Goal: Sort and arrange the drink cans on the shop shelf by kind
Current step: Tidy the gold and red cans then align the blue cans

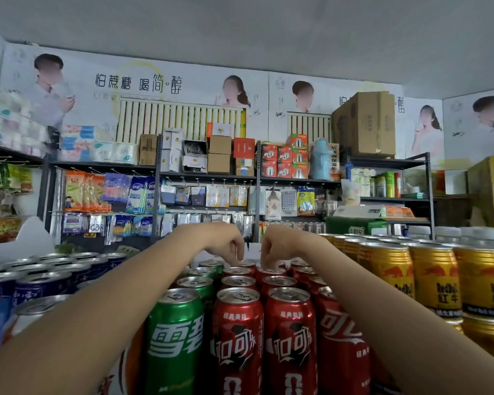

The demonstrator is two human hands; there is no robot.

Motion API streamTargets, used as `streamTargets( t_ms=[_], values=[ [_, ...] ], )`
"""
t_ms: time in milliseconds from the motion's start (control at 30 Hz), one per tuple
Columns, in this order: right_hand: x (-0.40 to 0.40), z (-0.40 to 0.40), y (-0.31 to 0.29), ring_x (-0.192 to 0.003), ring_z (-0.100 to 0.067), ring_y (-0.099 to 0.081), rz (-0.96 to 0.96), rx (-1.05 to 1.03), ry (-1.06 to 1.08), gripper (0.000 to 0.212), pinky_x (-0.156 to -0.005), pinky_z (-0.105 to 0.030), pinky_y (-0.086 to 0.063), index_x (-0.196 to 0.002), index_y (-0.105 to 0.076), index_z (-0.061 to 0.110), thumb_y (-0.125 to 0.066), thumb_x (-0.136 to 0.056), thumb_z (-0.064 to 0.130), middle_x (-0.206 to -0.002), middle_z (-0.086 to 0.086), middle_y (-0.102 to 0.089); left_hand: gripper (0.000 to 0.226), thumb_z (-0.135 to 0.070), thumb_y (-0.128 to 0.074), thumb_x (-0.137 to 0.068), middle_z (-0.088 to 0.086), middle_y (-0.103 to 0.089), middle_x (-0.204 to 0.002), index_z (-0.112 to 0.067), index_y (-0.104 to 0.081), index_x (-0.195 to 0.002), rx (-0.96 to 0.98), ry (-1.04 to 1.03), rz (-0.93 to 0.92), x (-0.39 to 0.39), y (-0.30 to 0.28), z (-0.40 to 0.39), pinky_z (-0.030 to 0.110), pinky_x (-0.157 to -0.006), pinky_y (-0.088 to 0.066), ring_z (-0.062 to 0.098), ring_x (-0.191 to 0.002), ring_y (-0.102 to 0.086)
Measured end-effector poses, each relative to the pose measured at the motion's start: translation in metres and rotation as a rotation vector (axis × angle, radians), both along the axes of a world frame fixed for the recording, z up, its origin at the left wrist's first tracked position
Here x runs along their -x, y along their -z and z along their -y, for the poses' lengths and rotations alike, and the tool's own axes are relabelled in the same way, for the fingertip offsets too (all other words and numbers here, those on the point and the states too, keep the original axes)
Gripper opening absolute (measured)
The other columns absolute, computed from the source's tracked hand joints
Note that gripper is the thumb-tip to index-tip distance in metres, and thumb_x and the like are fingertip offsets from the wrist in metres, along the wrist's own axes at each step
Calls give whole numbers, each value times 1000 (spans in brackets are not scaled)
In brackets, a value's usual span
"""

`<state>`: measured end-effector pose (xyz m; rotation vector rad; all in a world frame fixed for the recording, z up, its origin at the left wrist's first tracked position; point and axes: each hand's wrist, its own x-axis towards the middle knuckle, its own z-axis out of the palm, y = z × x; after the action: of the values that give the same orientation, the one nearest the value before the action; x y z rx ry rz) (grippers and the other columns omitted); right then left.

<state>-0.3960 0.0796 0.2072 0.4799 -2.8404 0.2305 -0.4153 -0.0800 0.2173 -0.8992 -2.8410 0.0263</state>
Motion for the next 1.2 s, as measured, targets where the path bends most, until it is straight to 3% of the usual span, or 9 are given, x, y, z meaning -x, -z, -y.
streamTargets(
  t_ms=[133, 233, 367, 533, 633, 767, 867, 1000, 1200],
  values=[
    [21, 1, -11, -68, -14, -60, -110, 20, 59, 17, -67, -22, -51, -97, -68, -3, -66, -82, 5, -95, -15, -71, 24, -12, -58, -89, 2, -63, -114, -15, -64, -112, 4, -3, -134, 12, -4, -3, 35, -92, -48, 17, -102, -59],
    [38, 2, -1, -82, -19, -65, -31, -26, 94, 27, -77, -27, -54, -108, -62, -3, -67, -82, 5, -103, -15, -68, 28, -9, -54, -91, 2, -60, -122, -16, -62, -117, 126, -16, -132, 24, 4, -9, 32, -93, -46, 18, -109, -57],
    [60, 1, 5, -97, -25, -64, -6, -89, 144, 26, -86, -33, -53, -103, -65, -4, -70, -79, 6, -107, -14, -66, 27, -8, -49, -91, 4, -61, -117, -15, -64, -112, 325, -9, -219, 37, 10, -17, 34, -85, -47, 24, -106, -56],
    [65, 5, 9, -96, -27, -62, -29, -149, 154, 15, -83, -37, -54, -93, -63, -2, -65, -78, -2, -101, -15, -64, 26, 1, -46, -82, 11, -60, -102, -9, -64, -98, 444, -35, -271, 45, 12, -23, 32, -73, -43, 25, -80, -52],
    [65, 4, 8, -94, -28, -60, -16, -179, 129, 2, -77, -35, -52, -80, -61, -3, -59, -80, -3, -89, -16, -63, 24, -1, -46, -83, 9, -55, -94, -11, -63, -95, 476, -26, -299, 43, 12, -23, 28, -61, -35, 25, -75, -46],
    [61, 4, 9, -99, -30, -61, -16, -190, 94, 19, -84, -38, -52, -97, -66, -6, -55, -83, -1, -103, -18, -66, 25, -3, -43, -85, 12, -55, -98, -8, -63, -100, 484, -68, -294, 43, 15, -22, 28, -52, -30, 26, -76, -43],
    [60, 6, 11, -95, -31, -62, -55, -225, 76, 18, -83, -39, -52, -95, -67, -5, -54, -84, 0, -100, -18, -66, 26, -2, -42, -85, 11, -54, -91, -6, -63, -101, 462, -74, -271, 38, 15, -21, 27, -51, -29, 26, -73, -45],
    [58, 4, 11, -91, -28, -62, -71, -298, 73, 16, -83, -39, -53, -95, -67, -1, -55, -84, 3, -100, -15, -66, 25, -8, -38, -91, 12, -58, -96, -8, -60, -102, 400, -21, -321, 28, 13, -17, 29, -62, -33, 25, -77, -47],
    [4, 0, -20, -104, -19, -57, -206, -348, 7, 21, -88, -29, -44, -108, -63, 10, -60, -87, 6, -112, -5, -62, 20, -23, -39, -97, 1, -61, -99, -14, -56, -101, 331, 36, -481, 1, -2, -2, 29, -82, -37, 15, -83, -52]
  ],
)
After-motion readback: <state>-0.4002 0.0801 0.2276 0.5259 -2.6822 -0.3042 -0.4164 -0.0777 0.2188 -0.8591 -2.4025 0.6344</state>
